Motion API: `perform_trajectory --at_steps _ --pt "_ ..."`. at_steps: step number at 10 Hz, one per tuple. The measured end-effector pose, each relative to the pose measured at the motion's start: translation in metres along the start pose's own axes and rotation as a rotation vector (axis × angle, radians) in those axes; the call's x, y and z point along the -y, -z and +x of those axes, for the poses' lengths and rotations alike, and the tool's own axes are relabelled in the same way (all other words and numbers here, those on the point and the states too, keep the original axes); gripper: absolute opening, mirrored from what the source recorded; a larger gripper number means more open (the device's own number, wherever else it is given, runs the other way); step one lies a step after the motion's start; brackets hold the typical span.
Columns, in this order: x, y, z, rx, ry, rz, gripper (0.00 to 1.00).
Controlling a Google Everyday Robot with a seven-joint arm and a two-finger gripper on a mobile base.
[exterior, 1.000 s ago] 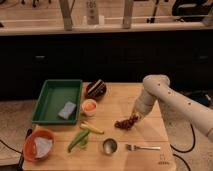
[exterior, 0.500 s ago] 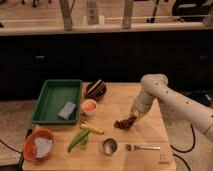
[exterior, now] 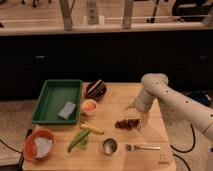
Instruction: Place grapes in table surface
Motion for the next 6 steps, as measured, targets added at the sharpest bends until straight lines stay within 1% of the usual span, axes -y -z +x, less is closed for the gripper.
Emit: perform_trajectory --at_steps 6 --pt "0.0011 0.0003 0.0022 0.010 -0.001 -0.003 0.80"
